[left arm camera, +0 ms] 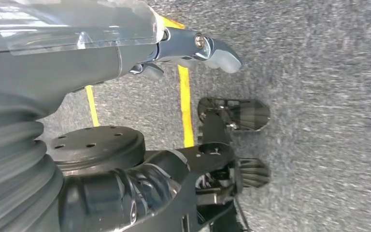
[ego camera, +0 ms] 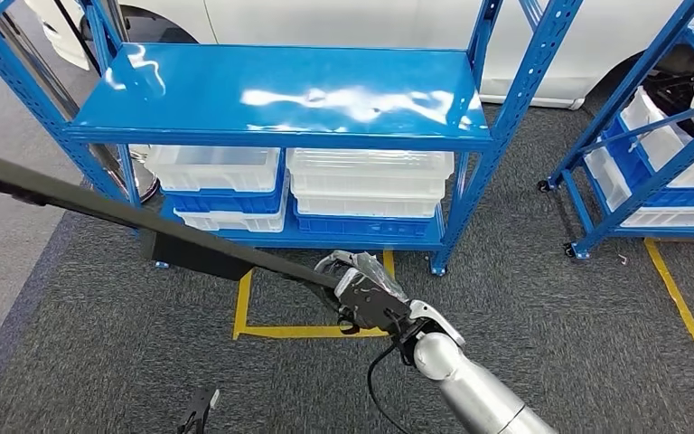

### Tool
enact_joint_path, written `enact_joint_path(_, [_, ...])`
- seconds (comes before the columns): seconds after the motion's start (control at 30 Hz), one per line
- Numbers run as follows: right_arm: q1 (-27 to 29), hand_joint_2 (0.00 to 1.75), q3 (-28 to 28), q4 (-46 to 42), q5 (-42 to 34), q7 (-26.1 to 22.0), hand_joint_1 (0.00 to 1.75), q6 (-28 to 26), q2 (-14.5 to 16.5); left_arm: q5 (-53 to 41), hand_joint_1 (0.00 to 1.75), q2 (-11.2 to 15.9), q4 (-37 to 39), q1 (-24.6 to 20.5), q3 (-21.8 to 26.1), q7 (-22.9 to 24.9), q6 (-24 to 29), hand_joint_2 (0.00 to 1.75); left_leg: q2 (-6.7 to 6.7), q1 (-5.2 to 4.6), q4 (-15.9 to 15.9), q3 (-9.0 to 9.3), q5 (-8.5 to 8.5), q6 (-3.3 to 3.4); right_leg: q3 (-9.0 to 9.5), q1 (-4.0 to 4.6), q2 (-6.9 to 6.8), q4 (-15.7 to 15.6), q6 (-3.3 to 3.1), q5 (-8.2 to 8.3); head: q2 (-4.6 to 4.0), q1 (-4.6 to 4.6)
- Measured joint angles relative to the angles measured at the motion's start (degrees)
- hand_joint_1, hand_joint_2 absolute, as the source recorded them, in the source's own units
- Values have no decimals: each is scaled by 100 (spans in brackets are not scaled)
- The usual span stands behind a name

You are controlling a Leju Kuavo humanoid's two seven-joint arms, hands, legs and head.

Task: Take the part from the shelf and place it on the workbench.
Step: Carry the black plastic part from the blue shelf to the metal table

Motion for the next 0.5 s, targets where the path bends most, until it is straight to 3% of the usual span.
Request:
enact_joint_path(0.03, [17,175,-6,1,-102,-11,175,106,-1,-4,0,1,0,-1,-4,5,-1,175,1,-11,35,-83,35,-4,115,3,0,-3,-15,100,0,1])
enact_joint_path(0.1, [38,175,-17,2,-537,-54,175,527,-2,-28,0,2,0,-18,-22,35,-2,175,1,-27,112,-230,89,-19,586,29,2,-568,-89,345,0,0])
enact_joint_path(0.17, [49,175,-26,-12,-1148,-96,175,1069,-1,-65,0,-2,0,-68,-63,84,-2,175,6,-34,163,-334,152,-62,1042,75,3,-1284,-171,324,0,-2])
enact_joint_path(0.2, [59,175,-28,-23,-1421,-108,175,1284,0,-83,0,-4,0,-99,-92,112,-5,175,8,-26,162,-365,198,-93,1144,98,3,-1492,-194,276,0,-3])
enact_joint_path(0.3, [93,175,-31,-53,-1870,-135,175,1611,-2,-116,0,2,0,-154,-156,171,-20,175,2,-10,98,-406,288,-195,1154,99,-14,-1702,-240,401,0,2])
enact_joint_path(0.37, [105,175,-27,-69,-1949,-152,175,1718,-1,-127,0,12,0,-168,-176,181,-28,175,-10,-9,340,-503,-37,-246,1091,43,-37,-1805,-297,543,0,-1])
enact_joint_path(0.43, [125,175,-19,-80,-1989,-165,175,1797,0,-136,0,21,0,-189,-199,185,-42,175,-13,27,1005,-673,-582,-302,963,27,-45,-1810,-318,664,0,-5])
enact_joint_path(0.47, [139,175,-15,-83,-2004,-168,175,1826,-1,-140,0,25,0,-199,-211,185,-48,175,-12,45,1353,-731,-736,-335,886,24,-49,-1794,-308,714,0,-6])
enact_joint_path(0.5, [152,175,-12,-83,-2017,-170,175,1845,-1,-144,0,30,0,-203,-222,185,-50,175,-12,61,1593,-735,-763,-367,804,17,-53,-1770,-294,763,0,-5])
